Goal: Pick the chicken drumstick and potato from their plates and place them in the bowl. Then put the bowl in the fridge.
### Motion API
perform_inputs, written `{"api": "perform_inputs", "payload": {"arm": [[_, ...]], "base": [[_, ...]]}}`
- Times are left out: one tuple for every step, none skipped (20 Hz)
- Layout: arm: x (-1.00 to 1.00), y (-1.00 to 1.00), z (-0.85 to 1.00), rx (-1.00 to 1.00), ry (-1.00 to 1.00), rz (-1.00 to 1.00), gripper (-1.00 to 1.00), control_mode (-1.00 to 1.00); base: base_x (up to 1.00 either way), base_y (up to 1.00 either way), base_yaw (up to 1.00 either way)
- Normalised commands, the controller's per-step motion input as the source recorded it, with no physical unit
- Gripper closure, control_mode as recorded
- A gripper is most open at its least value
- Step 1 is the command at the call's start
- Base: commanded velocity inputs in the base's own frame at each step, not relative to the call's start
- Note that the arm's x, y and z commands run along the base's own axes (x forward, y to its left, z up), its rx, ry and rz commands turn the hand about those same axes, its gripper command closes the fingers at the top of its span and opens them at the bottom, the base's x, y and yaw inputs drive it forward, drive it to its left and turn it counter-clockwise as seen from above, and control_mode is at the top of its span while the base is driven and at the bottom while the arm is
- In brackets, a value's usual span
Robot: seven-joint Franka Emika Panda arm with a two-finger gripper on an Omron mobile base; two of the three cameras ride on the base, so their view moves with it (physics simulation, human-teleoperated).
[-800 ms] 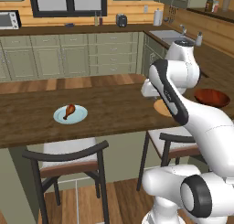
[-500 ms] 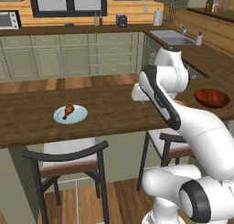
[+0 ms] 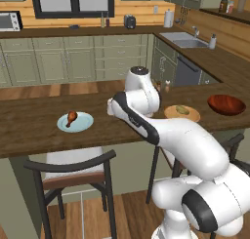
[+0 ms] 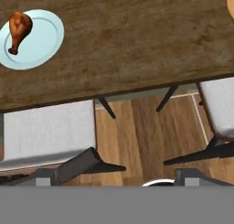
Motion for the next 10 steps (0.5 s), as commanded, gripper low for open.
{"api": "perform_inputs", "payload": {"arm": [[0.84,1.0,-0.21,-0.05,-0.06,-0.13,-1.0,-1.0],[0.81,1.0,-0.11,-0.04,-0.06,-0.13,-1.0,-1.0],[0.75,1.0,0.0,-0.01,-0.05,-0.14,-1.0,-1.0],[0.54,1.0,0.0,0.0,-0.01,-0.15,-1.0,-1.0],[0.39,1.0,0.0,0.0,0.0,-0.12,-1.0,-1.0],[0.36,1.0,0.0,0.0,0.04,-0.1,-1.0,-1.0],[0.29,1.0,0.0,-0.02,0.09,-0.1,-1.0,-1.0],[0.51,0.87,0.0,-0.06,0.15,-0.09,-1.0,-1.0],[0.88,0.87,-0.17,-0.08,0.18,-0.06,-1.0,-1.0],[0.97,1.0,-0.09,-0.11,0.19,-0.05,-1.0,-1.0]], "base": [[0.0,0.0,0.0],[0.0,0.0,0.0],[0.0,0.0,0.0],[0.0,0.0,0.0],[0.0,0.0,0.0],[0.0,0.0,0.0],[0.0,0.0,0.0],[0.0,0.0,0.0],[0.0,0.0,0.0],[0.0,0.0,0.0]]}}
